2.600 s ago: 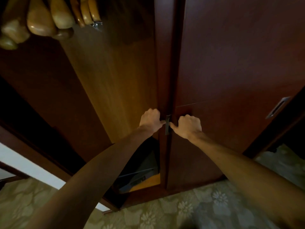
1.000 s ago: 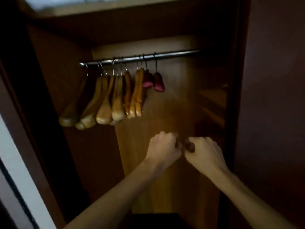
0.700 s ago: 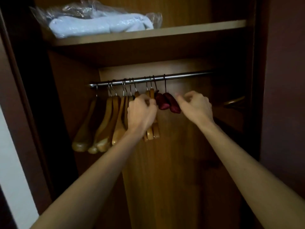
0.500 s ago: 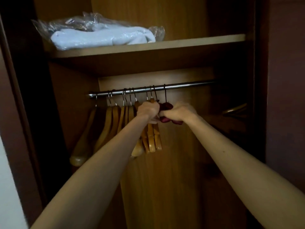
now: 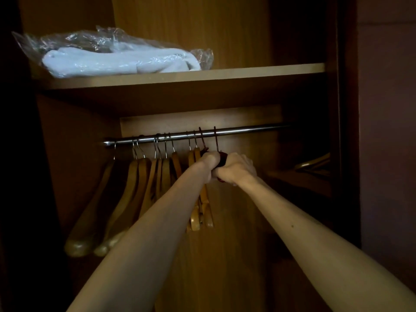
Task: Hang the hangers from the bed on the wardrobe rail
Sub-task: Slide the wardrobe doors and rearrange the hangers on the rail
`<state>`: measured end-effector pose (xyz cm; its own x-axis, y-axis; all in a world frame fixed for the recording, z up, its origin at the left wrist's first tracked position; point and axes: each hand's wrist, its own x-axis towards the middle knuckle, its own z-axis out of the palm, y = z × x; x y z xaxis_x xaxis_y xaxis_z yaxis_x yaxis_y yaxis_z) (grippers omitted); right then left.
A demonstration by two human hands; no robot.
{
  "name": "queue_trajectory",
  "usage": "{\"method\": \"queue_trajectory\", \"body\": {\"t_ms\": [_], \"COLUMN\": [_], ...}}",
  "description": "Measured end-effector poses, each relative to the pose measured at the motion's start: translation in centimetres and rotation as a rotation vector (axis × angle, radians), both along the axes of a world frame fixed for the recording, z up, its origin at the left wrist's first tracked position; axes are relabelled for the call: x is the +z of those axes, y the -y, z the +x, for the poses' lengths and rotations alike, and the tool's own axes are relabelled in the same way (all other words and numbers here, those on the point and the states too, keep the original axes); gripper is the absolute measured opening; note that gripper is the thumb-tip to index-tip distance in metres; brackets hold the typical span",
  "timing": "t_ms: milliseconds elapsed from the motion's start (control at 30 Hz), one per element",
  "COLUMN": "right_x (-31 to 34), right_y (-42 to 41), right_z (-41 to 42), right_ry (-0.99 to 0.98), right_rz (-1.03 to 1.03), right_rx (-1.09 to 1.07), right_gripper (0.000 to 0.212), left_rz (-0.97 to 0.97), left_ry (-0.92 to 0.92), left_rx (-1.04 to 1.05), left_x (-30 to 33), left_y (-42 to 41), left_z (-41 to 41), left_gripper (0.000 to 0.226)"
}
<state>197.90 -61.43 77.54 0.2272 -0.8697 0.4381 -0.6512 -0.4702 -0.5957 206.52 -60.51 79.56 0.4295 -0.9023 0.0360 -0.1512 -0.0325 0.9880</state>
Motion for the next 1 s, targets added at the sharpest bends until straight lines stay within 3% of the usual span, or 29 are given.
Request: {"method": "queue_trajectory", "body": {"t_ms": [200,500,733,867,1000], "right_x": [3.6,1.0,-8.6,-17.3,-24.3], "right_y": [1.3,0.7,-5.6,-10.3,-15.1], "right_z": [0.7,-2.6,-8.5,-9.7,-8.5], "right_ry": [-0.067,-0.155,-0.036,0.015,0.022], "right_rz": [-0.026,0.143,0.159,0.124,0.167], "right_rx": [-0.074,-0.118,-0.092,-0.107,-0.107], "right_gripper": [0.021,0.017,0.006,0.038,0.055], "left_rz": [-0.048,0.159,0.126,0.151,0.202], "left_ry": [-0.011,-0.109,-0.080,-0.246,-0.411], "left_rx": [-0.030,-0.174,-0.138,-0.207,-0.219], "left_x": [2.5,-0.7,-10.5,-17.7,-24.1], "left_y": [2.1,3.3,-0.5,-5.9,-8.9], "left_z": [0.1,-2.6,-7.6,-8.6,-6.2], "left_gripper": [0.027,0.024,0.042,0.054,0.045]}}
